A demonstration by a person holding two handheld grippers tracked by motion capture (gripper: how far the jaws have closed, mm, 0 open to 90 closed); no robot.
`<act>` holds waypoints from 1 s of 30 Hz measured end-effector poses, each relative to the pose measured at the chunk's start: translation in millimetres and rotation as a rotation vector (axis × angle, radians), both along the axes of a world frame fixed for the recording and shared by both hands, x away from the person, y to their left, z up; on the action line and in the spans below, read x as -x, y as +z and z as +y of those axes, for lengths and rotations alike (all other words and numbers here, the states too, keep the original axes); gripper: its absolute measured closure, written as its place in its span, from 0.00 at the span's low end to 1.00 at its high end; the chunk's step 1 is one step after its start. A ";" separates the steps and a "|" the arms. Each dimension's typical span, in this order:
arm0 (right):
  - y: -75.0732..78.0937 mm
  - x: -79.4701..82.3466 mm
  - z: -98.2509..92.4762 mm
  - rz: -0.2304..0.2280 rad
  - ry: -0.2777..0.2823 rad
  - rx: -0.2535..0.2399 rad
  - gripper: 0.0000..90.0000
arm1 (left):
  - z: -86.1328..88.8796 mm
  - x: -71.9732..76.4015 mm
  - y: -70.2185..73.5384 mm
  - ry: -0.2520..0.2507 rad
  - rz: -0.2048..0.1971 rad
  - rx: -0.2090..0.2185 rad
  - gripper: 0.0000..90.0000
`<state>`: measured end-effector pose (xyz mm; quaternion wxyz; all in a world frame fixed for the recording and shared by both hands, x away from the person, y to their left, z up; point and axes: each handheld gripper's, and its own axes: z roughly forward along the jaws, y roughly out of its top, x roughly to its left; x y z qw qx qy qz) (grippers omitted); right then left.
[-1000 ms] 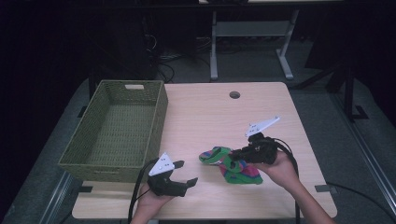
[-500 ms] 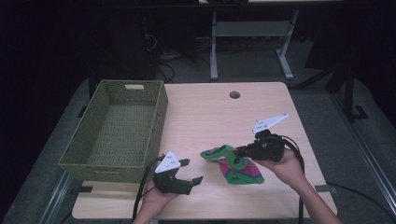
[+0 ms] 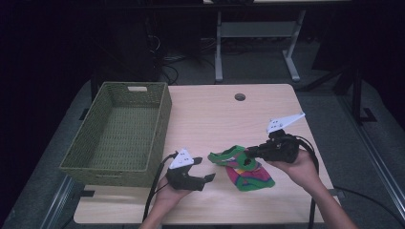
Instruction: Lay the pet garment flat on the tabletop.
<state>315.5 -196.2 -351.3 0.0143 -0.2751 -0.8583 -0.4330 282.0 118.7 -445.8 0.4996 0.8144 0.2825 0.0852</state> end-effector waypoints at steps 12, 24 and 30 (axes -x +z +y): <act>4.8 0.2 -5.7 -0.007 -0.003 -0.004 0.93 | -12.0 -13.7 -8.8 -0.017 0.000 0.001 0.33; 6.3 -0.4 -11.7 -0.008 -0.014 -0.003 0.93 | -25.8 -24.1 -14.8 -0.035 -0.021 0.022 0.56; 5.8 -1.3 -18.0 -0.009 -0.029 -0.007 0.93 | -28.1 -22.6 -13.0 -0.061 -0.041 0.025 0.77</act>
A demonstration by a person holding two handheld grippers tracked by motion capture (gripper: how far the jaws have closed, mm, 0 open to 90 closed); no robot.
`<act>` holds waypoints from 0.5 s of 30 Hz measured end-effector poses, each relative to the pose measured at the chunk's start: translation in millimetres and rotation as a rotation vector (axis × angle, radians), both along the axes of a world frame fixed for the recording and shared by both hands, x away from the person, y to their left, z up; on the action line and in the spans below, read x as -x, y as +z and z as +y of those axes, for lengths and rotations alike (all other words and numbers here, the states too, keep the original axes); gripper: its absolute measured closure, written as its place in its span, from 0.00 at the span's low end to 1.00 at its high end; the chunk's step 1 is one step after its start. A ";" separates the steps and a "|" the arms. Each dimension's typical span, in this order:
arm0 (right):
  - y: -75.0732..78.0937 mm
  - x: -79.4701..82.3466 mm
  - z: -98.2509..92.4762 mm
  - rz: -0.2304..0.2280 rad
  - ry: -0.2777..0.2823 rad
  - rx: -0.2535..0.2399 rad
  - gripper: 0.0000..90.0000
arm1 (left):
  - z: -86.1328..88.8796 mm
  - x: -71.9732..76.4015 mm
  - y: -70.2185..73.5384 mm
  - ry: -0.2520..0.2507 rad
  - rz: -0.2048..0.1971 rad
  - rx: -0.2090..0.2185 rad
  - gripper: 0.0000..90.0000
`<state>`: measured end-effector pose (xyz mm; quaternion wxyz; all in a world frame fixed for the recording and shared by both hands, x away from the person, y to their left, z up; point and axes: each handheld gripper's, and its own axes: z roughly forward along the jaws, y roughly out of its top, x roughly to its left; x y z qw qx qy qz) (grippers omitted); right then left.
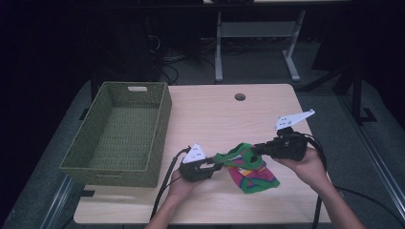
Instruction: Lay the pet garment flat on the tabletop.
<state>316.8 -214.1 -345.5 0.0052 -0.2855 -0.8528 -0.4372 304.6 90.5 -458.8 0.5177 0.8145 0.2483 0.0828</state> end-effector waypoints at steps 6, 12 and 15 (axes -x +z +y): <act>-1.7 -0.9 -5.6 0.004 -0.015 0.000 0.93 | 0.8 1.1 6.1 -0.029 -0.005 -0.009 0.90; -3.4 0.1 -7.6 0.002 -0.019 -0.001 0.93 | 3.5 2.4 16.7 -0.035 -0.019 -0.032 0.92; -4.3 0.0 -6.7 0.001 -0.020 -0.003 0.93 | 6.6 2.4 23.2 -0.042 -0.029 -0.047 0.92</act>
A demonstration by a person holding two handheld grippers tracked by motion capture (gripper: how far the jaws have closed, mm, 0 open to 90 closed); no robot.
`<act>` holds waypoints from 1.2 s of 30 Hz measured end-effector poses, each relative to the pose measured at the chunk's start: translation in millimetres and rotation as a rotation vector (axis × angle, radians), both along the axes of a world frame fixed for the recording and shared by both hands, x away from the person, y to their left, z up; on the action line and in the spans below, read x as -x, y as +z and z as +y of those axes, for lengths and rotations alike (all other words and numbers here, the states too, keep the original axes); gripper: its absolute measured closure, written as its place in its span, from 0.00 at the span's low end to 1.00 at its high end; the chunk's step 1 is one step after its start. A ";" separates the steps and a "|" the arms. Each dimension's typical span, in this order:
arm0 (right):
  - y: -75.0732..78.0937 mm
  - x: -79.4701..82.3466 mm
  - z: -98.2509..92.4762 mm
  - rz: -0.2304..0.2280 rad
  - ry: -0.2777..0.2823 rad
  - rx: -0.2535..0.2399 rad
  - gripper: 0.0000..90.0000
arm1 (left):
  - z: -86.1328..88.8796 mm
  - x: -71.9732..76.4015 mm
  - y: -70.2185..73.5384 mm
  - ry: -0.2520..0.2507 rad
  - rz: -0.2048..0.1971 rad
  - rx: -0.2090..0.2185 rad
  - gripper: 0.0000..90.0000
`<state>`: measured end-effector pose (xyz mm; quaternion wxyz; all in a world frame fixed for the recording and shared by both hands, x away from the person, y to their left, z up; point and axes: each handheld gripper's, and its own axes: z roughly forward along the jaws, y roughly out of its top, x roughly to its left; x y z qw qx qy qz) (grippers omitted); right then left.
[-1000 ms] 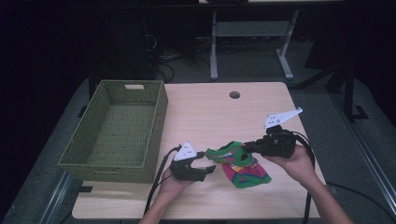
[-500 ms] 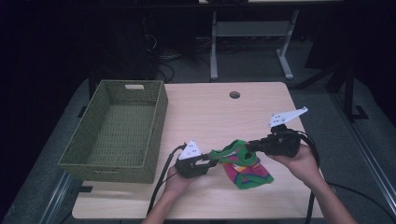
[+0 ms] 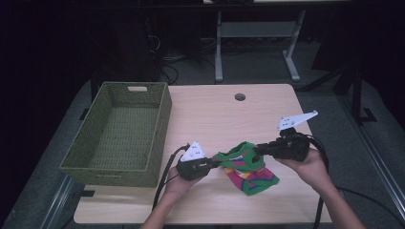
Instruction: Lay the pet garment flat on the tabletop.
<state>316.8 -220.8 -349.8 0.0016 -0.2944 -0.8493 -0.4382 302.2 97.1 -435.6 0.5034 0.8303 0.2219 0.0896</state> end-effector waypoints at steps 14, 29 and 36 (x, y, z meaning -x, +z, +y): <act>-2.4 -10.0 20.6 0.009 0.016 0.014 0.93 | 20.5 -14.6 33.7 0.043 0.005 -0.072 0.92; -12.6 -39.8 11.9 0.037 -0.059 0.065 0.93 | 1.9 -59.5 33.0 0.095 0.075 -0.134 0.92; -18.2 -55.2 3.8 0.052 -0.091 0.066 0.92 | -8.1 -72.2 28.8 0.111 0.095 -0.147 0.91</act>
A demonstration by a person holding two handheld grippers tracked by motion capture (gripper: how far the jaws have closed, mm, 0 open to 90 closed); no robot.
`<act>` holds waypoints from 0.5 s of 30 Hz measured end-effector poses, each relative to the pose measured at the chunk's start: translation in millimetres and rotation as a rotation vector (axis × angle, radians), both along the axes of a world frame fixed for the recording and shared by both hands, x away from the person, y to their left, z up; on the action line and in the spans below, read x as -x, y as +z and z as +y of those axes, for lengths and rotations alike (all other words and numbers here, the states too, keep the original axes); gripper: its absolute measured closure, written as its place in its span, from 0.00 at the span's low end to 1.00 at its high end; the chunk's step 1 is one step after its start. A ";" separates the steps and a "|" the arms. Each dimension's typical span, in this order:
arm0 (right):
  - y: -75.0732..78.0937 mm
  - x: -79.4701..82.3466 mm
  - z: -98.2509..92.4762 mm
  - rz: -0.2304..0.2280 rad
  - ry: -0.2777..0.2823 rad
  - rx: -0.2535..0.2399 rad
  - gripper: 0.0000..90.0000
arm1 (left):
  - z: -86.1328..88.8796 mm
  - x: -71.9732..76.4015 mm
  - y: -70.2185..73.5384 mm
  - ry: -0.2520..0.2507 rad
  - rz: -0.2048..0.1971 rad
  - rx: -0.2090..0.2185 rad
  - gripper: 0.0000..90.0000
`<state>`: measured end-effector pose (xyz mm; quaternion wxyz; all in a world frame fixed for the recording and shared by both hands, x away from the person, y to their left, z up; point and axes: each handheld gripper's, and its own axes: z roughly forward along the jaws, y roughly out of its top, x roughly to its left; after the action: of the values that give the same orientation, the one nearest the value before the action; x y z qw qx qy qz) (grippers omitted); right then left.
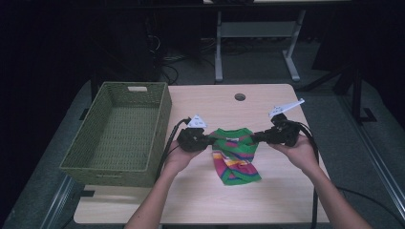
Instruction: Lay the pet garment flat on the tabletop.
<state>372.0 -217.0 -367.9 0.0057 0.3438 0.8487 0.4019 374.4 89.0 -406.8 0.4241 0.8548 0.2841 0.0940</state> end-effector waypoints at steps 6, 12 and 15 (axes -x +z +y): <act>-5.4 -13.3 -3.7 0.002 -0.023 0.002 0.92 | -3.1 -6.2 -5.5 0.013 0.013 -0.015 0.91; -9.4 -22.8 -3.5 0.000 -0.031 0.006 0.92 | -5.2 -11.2 -8.3 0.026 0.021 -0.009 0.91; -11.4 -28.4 -5.4 0.003 -0.047 0.011 0.92 | -7.4 -13.9 -7.2 0.025 0.020 -0.017 0.91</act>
<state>400.4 -222.3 -379.3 0.0156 0.3641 0.8426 0.3965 388.2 81.6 -413.9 0.4129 0.8556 0.2982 0.0930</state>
